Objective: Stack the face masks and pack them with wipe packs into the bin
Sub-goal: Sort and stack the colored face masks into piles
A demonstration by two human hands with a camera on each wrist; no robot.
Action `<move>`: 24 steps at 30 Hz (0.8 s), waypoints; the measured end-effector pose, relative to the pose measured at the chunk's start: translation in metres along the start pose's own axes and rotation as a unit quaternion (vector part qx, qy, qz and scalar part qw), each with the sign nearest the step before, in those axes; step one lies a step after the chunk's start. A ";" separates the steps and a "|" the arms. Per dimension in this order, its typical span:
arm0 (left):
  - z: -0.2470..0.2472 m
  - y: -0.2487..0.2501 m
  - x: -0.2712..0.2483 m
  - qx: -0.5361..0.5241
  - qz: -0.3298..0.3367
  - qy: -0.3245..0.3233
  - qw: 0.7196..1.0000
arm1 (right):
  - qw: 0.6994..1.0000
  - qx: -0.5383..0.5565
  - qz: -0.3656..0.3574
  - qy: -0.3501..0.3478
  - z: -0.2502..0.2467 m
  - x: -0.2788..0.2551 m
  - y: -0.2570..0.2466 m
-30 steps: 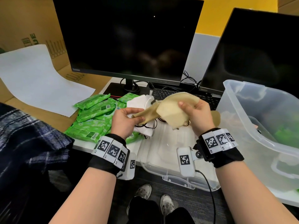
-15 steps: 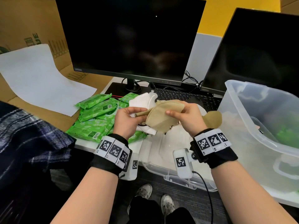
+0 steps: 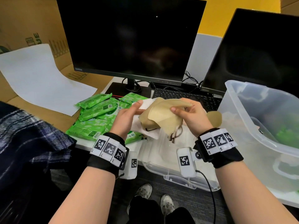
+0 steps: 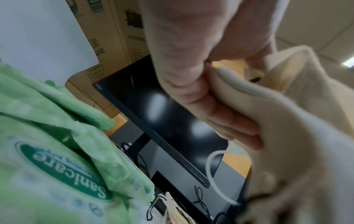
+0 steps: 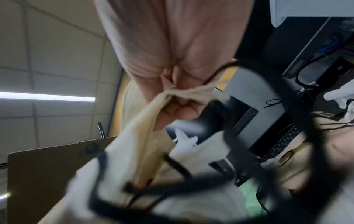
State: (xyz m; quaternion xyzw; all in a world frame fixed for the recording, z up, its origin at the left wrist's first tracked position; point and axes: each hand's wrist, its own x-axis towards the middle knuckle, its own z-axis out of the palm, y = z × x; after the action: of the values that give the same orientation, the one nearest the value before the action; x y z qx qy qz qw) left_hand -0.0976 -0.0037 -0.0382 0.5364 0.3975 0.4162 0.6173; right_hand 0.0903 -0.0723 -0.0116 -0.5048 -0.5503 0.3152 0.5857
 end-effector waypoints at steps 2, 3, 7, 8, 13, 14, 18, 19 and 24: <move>0.003 0.000 -0.002 -0.006 0.013 -0.049 0.999 | 1.000 -0.004 0.004 -0.008 0.001 -0.001 0.002; 0.005 0.001 -0.005 -0.011 0.015 -0.070 0.997 | 1.000 -0.007 0.009 -0.013 0.002 -0.001 0.003; 0.007 0.000 -0.009 -0.024 0.011 -0.090 0.996 | 0.999 -0.019 0.040 -0.014 0.001 -0.002 0.004; 0.006 0.000 -0.008 -0.025 0.014 -0.090 0.996 | 0.999 -0.019 0.043 -0.011 0.001 -0.002 0.003; 0.006 -0.003 -0.005 -0.050 0.031 -0.054 0.997 | 0.999 -0.017 0.050 -0.013 0.003 -0.005 0.001; 0.006 -0.004 -0.004 -0.058 0.035 -0.041 0.997 | 0.998 -0.025 0.055 -0.013 0.004 -0.005 0.002; 0.007 -0.006 -0.003 -0.058 0.050 -0.015 0.997 | 0.997 -0.026 0.079 -0.005 0.005 -0.006 0.008; 0.008 -0.007 -0.003 -0.057 0.051 -0.014 0.997 | 0.996 -0.023 0.080 0.005 0.005 -0.006 0.009; 0.006 -0.008 0.000 -0.065 0.048 0.004 0.997 | 0.997 -0.031 0.040 0.065 -0.001 -0.004 0.009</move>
State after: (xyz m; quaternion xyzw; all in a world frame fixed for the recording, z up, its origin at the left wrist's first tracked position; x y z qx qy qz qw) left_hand -0.0915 -0.0067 -0.0451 0.5120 0.3455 0.4726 0.6286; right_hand 0.0920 -0.0734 -0.0212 -0.5638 -0.5000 0.2874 0.5912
